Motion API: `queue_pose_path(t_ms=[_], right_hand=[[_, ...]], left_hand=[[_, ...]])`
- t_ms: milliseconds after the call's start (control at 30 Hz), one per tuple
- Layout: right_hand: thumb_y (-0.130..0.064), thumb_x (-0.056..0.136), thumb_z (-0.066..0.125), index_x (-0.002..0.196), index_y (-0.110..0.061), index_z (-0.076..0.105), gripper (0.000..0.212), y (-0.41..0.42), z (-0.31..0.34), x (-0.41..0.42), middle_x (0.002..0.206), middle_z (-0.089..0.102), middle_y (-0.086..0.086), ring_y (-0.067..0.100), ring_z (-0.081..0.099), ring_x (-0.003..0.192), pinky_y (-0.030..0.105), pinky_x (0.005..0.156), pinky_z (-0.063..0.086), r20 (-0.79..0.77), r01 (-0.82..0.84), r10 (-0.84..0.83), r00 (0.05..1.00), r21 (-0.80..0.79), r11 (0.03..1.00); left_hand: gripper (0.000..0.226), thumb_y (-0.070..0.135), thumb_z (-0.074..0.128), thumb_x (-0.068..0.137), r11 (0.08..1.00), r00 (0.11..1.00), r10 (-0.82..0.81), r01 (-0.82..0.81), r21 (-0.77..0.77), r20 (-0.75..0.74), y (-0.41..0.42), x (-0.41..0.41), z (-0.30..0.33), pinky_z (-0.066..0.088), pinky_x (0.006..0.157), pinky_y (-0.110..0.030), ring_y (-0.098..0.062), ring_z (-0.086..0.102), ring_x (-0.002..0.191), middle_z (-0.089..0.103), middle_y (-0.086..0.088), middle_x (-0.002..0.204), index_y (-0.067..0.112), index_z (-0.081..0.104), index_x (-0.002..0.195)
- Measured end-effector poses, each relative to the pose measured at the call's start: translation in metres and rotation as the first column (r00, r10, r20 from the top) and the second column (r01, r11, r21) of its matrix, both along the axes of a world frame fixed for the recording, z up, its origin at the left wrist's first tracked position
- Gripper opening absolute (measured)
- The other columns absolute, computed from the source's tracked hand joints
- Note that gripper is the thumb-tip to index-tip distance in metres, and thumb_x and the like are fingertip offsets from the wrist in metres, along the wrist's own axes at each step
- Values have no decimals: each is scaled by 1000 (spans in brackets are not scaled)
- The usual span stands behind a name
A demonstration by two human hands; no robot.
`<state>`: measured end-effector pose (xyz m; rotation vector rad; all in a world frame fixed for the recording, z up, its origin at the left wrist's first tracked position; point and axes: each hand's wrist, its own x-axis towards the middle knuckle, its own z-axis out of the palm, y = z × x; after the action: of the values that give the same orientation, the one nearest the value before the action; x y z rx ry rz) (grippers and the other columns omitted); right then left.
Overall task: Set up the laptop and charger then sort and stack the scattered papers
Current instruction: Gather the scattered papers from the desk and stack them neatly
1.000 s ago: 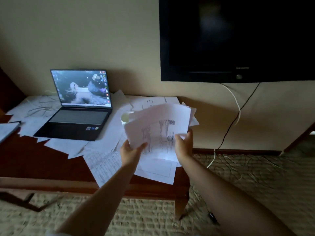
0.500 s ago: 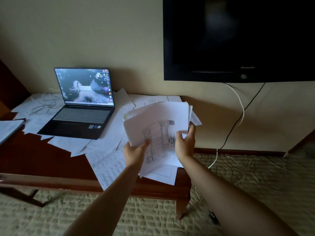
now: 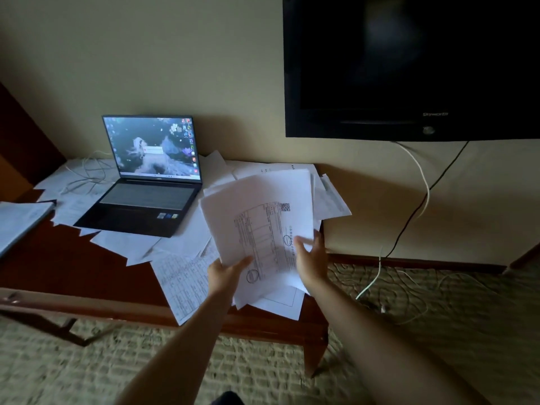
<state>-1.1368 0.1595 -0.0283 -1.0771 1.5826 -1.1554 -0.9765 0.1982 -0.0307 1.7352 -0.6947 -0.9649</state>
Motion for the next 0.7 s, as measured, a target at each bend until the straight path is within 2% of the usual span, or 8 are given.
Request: queue_pose_path(t_ms=[67, 233, 300, 367, 467, 533, 600, 700], right_hand=[[-28, 96, 52, 137, -20, 41, 43, 9, -13, 3, 119, 61, -1, 17, 60, 103, 23, 75, 42, -69, -75, 79, 994, 63, 995], [-29, 97, 50, 128, -3, 48, 41, 0, -22, 2, 118, 61, 4, 26, 57, 113, 31, 88, 44, -173, -68, 90, 981, 131, 989], [-25, 99, 47, 118, 4, 54, 36, -7, -28, -1, 112, 63, 10, 31, 58, 109, 31, 82, 43, -242, 7, 19, 970, 103, 995], [-22, 100, 43, 119, 4, 53, 34, -13, -40, -4, 114, 63, 19, 35, 60, 107, 33, 78, 45, -266, 112, -82, 960, 99, 989], [-17, 99, 39, 125, -3, 51, 31, -15, -57, -10, 117, 61, 16, 32, 59, 103, 43, 85, 50, -272, 135, -64, 960, 250, 959], [-16, 99, 37, 114, -1, 55, 27, -12, -73, -11, 99, 60, 12, 27, 59, 89, 40, 76, 51, -313, 123, -4, 950, 362, 924], [-13, 96, 38, 105, 3, 58, 27, -10, -78, -2, 91, 60, 14, 27, 62, 83, 37, 68, 52, -342, 151, -3, 940, 407, 901], [-13, 90, 42, 110, -1, 59, 29, -22, -87, 17, 103, 62, 19, 33, 65, 88, 32, 62, 51, -298, 214, -87, 950, 425, 879]], left_hand=[[32, 10, 80, 74, 997, 1000, -13, 14, 80, -17, 6, 5, -15, 47, 64, -27, -22, 61, 75, 66, -10, 87, 1, 65, 100], [25, 17, 78, 78, 993, 1000, 1, -2, 119, 7, -6, 10, -26, 48, 67, -31, -27, 62, 78, 65, -9, 83, 6, 62, 93], [15, 19, 75, 80, 993, 996, -67, 61, 99, 63, -19, 8, -23, 49, 64, -31, -27, 63, 77, 66, -6, 78, 10, 64, 85], [11, 18, 72, 82, 984, 979, -163, 152, 90, 125, -32, 6, -19, 45, 56, -25, -21, 60, 68, 64, -2, 71, 11, 65, 76], [19, 24, 68, 83, 940, 916, -322, 280, 195, 238, -47, 9, -21, 38, 52, -24, -17, 54, 65, 59, -2, 66, 6, 69, 77], [26, 32, 66, 85, 861, 813, -479, 360, 360, 331, -51, 20, -32, 40, 59, -26, -20, 59, 75, 63, -5, 76, 6, 72, 86], [30, 33, 69, 82, 810, 769, -542, 368, 457, 339, -53, 33, -45, 48, 69, -26, -23, 64, 88, 66, -5, 91, 7, 73, 95], [27, 24, 69, 80, 811, 780, -532, 359, 462, 329, -63, 46, -55, 52, 69, -28, -22, 65, 87, 70, -8, 99, 6, 72, 101]])
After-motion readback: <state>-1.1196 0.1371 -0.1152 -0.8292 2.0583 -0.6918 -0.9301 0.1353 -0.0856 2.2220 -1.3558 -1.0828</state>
